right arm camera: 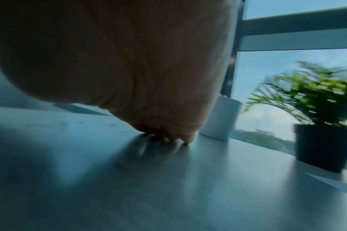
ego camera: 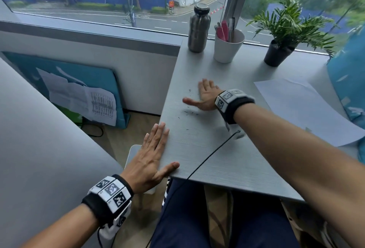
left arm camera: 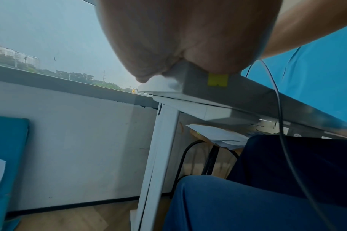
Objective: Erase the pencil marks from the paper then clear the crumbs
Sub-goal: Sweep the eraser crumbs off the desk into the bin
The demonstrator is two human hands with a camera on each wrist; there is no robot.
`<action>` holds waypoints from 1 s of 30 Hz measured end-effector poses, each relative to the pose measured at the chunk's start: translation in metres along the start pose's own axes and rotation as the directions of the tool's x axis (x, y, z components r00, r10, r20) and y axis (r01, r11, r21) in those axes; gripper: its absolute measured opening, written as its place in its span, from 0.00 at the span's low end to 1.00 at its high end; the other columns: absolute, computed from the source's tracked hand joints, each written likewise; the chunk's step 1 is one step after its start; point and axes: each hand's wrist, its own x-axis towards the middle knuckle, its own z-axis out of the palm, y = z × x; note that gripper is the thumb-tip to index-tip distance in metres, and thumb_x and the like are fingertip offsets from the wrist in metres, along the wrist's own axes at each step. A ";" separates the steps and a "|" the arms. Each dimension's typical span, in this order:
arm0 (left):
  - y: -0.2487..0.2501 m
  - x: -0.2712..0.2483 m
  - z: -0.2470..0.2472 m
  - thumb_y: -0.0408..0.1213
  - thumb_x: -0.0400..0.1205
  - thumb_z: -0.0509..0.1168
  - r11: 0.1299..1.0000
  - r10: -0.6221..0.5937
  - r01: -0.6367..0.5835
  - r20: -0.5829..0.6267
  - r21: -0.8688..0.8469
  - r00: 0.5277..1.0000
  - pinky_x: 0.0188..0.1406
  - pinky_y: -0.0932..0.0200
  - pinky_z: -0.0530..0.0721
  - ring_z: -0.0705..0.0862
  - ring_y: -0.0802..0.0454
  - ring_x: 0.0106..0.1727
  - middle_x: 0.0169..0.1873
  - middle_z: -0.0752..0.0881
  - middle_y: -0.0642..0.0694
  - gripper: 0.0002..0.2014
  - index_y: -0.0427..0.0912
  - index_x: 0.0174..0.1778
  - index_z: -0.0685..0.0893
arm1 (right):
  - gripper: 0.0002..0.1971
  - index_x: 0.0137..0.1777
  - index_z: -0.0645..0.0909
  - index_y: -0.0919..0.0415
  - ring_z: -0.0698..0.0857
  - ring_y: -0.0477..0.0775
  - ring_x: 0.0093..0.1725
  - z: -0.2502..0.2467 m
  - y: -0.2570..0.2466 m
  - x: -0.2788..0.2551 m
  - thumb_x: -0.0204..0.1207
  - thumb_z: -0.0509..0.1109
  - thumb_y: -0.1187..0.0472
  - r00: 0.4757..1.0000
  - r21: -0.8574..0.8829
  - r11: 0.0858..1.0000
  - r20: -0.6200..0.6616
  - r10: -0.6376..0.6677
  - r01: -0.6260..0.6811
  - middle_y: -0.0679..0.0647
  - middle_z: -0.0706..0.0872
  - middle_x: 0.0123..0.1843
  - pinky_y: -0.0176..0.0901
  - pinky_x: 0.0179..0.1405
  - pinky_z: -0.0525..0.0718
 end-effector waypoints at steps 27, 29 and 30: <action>-0.018 0.135 -0.058 0.70 0.81 0.34 0.734 0.180 -0.461 0.513 0.498 0.840 0.82 0.37 0.31 0.28 0.51 0.84 0.84 0.33 0.54 0.40 0.53 0.85 0.32 | 0.20 0.70 0.81 0.56 0.86 0.56 0.61 0.017 0.035 -0.096 0.85 0.61 0.47 0.909 0.225 0.944 -0.394 -0.137 0.241 0.55 0.88 0.64 0.53 0.64 0.82; -0.017 0.146 -0.065 0.72 0.79 0.31 0.738 0.139 -0.416 0.483 0.531 0.864 0.82 0.38 0.31 0.29 0.51 0.84 0.85 0.33 0.52 0.42 0.51 0.85 0.32 | 0.16 0.56 0.88 0.55 0.90 0.53 0.45 0.012 0.033 -0.096 0.82 0.65 0.46 0.867 0.249 0.933 -0.485 -0.112 0.260 0.52 0.93 0.47 0.53 0.51 0.88; -0.015 0.148 -0.068 0.73 0.78 0.30 0.748 0.134 -0.397 0.465 0.532 0.875 0.82 0.39 0.30 0.28 0.52 0.83 0.85 0.33 0.52 0.43 0.51 0.85 0.32 | 0.14 0.49 0.90 0.55 0.89 0.51 0.38 0.008 0.030 -0.096 0.80 0.68 0.46 0.834 0.243 0.929 -0.541 -0.109 0.279 0.50 0.92 0.39 0.52 0.45 0.88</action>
